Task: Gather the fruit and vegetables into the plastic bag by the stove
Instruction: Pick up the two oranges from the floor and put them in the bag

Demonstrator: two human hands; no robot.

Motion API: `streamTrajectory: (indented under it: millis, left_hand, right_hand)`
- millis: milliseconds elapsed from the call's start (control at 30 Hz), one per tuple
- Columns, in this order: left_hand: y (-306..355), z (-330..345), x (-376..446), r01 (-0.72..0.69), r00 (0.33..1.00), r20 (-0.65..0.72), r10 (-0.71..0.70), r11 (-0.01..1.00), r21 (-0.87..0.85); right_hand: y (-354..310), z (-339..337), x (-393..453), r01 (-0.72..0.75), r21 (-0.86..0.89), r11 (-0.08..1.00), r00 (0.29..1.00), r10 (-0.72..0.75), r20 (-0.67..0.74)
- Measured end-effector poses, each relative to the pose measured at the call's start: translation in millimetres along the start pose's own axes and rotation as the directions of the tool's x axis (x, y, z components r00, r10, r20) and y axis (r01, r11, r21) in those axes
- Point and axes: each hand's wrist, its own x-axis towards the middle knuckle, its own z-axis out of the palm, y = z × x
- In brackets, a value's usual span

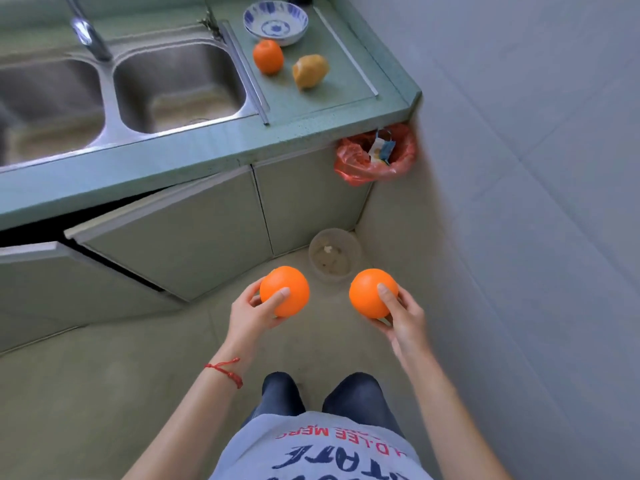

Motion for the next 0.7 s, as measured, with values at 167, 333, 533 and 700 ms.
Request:
streamTrajectory:
  millis: [167,333,533,700]
  left_hand:
    - [12.1,-21.2,-1.5,-0.031,0.995,-0.1,0.018,0.991,-0.13]
    - [10.3,-39.0,-4.9,-0.077,0.974,-0.226,0.021,0.967,-0.242]
    - [-3.5,-47.4,-21.1,-0.189,0.893,-0.45,-0.019,0.892,-0.41]
    - [-31.0,-42.7,-48.0,-0.283,0.776,-0.619,-0.119,0.812,-0.511]
  right_hand:
    - [-14.7,31.7,10.0,0.033,-0.107,0.994,0.99,-0.018,0.142]
    - [-25.6,69.0,28.6,0.048,-0.227,0.973,0.951,0.025,0.308]
    - [-35.2,110.8,51.3,0.071,-0.413,0.908,0.846,0.165,0.507]
    - [-41.1,143.5,49.0,0.127,-0.525,0.841,0.699,0.3,0.649]
